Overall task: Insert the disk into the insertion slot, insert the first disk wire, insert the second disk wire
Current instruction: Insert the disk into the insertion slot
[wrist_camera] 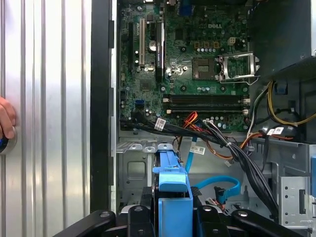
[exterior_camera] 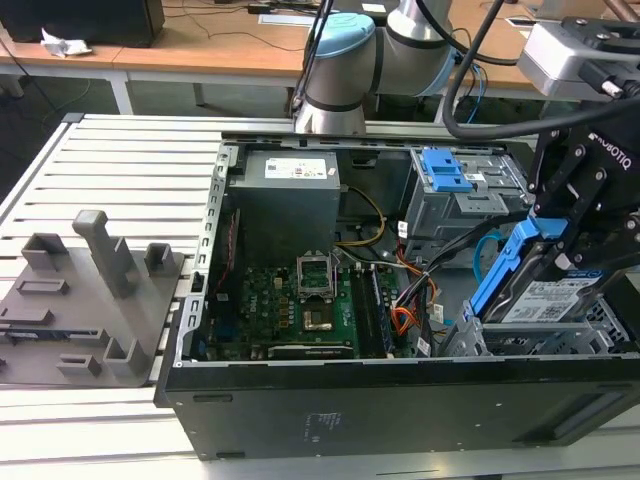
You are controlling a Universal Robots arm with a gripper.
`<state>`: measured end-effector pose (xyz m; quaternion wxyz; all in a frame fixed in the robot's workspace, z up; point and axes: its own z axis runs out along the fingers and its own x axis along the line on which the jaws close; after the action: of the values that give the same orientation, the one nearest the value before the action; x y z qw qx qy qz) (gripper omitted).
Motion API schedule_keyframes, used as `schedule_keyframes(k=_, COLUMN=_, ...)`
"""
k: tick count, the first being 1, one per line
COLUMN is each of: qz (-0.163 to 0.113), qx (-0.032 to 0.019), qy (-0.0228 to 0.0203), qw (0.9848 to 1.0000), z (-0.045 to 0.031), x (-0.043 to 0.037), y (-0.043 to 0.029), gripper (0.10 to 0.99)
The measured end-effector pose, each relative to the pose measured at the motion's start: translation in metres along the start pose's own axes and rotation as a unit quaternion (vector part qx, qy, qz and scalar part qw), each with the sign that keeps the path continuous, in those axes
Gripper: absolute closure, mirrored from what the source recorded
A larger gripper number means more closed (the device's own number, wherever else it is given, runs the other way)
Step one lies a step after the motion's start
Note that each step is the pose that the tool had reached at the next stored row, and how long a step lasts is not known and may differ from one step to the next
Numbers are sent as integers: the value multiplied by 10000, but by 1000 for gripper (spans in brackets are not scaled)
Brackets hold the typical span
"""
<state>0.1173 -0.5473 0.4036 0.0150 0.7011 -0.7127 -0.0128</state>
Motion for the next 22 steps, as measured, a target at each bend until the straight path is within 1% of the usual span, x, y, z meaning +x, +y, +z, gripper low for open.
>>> schedule_keyframes(k=4, qz=0, qx=0, qy=0, qw=10000, z=35, x=0, y=-1, gripper=722)
schedule_keyframes(k=9, qz=0, qx=0, qy=0, qw=10000, z=36, x=0, y=-2, gripper=722)
schedule_keyframes(k=10, qz=0, qx=0, qy=0, qw=10000, z=36, x=0, y=-2, gripper=643)
schedule_keyframes(k=13, qz=0, qx=0, qy=0, qw=10000, z=37, x=0, y=-2, gripper=643)
schedule_keyframes(k=14, qz=0, qx=0, qy=0, qw=10000, z=37, x=0, y=-2, gripper=663)
schedule_keyframes(k=15, qz=0, qx=0, qy=0, qw=10000, z=38, x=0, y=-2, gripper=788)
schedule_keyframes(k=16, qz=0, qx=0, qy=0, qw=10000, z=39, x=0, y=-2, gripper=851)
schedule_keyframes(k=17, qz=0, qx=0, qy=0, qw=10000, z=39, x=0, y=-2, gripper=969)
schedule_keyframes(k=18, qz=0, qx=0, qy=0, qw=10000, z=40, x=0, y=-2, gripper=980)
schedule_keyframes(k=22, qz=0, qx=0, qy=0, qw=10000, z=41, x=0, y=-2, gripper=980)
